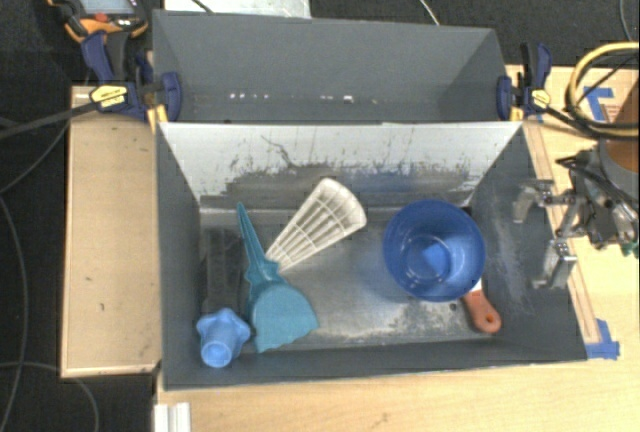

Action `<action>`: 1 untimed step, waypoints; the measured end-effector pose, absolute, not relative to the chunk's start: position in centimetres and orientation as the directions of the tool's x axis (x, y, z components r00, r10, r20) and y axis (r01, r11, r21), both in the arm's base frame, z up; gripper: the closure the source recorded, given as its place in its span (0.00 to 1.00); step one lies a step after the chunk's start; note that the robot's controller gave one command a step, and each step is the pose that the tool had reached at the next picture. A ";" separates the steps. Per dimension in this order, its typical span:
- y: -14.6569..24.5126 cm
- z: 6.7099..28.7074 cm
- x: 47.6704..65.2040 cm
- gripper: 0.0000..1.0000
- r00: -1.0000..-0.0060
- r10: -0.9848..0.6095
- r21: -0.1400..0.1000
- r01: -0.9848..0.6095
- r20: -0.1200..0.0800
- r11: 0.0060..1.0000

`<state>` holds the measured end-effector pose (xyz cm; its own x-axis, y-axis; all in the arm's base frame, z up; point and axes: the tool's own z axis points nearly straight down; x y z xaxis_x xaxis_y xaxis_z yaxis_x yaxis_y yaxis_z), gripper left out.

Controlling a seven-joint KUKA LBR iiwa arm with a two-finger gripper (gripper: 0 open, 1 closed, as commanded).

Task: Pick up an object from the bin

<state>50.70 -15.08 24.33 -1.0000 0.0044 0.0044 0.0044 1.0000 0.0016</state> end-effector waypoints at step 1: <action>-15.0 24.8 50.9 0.00 -1.000 -0.002 -0.001 -0.002 -0.004 1.000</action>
Offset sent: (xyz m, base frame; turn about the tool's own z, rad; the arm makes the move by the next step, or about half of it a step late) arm -0.0123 0.0396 -0.0845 -0.0364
